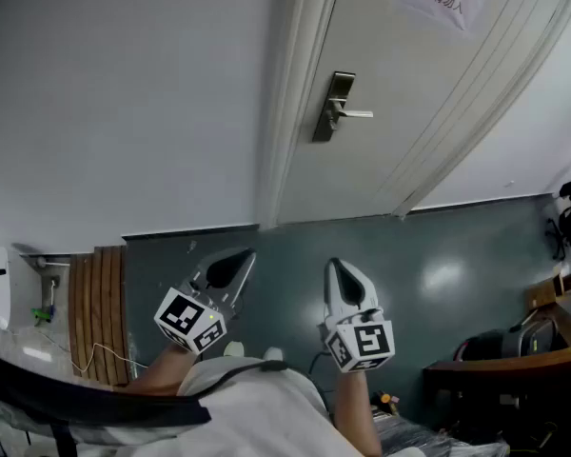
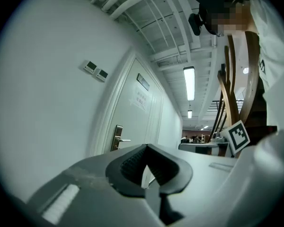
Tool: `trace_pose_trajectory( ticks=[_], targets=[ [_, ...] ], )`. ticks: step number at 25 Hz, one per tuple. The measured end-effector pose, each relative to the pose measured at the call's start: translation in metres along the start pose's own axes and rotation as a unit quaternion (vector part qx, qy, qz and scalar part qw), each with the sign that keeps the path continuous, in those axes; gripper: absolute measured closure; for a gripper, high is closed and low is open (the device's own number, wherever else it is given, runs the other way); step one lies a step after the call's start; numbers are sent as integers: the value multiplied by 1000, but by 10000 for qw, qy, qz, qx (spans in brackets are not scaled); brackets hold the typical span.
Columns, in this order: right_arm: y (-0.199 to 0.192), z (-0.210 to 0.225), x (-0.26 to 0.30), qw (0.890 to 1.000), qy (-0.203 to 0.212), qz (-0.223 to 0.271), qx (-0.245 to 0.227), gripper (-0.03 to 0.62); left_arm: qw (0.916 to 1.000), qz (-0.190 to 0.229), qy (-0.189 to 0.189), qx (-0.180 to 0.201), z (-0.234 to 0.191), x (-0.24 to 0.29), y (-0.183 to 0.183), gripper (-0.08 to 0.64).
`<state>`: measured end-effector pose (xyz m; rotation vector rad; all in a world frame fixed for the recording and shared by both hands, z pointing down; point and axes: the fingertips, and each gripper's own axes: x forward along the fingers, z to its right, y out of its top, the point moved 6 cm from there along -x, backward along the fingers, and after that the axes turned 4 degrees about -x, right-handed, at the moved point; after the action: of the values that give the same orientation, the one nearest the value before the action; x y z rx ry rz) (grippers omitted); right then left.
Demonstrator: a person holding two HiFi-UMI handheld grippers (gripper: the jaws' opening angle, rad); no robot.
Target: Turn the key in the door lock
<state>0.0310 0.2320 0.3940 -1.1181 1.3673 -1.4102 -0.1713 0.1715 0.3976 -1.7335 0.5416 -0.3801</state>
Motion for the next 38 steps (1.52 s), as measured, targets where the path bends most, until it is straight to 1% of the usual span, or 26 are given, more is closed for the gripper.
trace_pose_trajectory(
  ticks=[6, 12, 20, 27, 31, 34, 38],
  targets=[
    [-4, -2, 6, 10000, -30, -92, -5, 584, 10000, -11, -23, -27, -9, 2, 1, 555],
    [-6, -5, 10, 9996, 45, -20, 284, 584, 9999, 0, -103, -56, -17, 1, 3, 554],
    [-9, -15, 13, 9995, -199, -118, 225, 584, 9997, 3, -237, -57, -32, -10, 5, 554],
    [-16, -37, 11, 9991, -338, -115, 249, 583, 9995, -47, -299, -82, -47, -35, 1, 554],
    [-24, -45, 13, 9985, -407, -165, 317, 584, 9996, -89, -232, -104, -57, -48, -2, 555],
    [-25, -48, 20, 9985, -373, -206, 338, 584, 9998, -112, -127, -122, -67, -55, -2, 554],
    [-22, -45, 34, 9988, -308, -171, 328, 584, 9999, -76, -79, -108, -77, -52, 0, 555]
  ],
)
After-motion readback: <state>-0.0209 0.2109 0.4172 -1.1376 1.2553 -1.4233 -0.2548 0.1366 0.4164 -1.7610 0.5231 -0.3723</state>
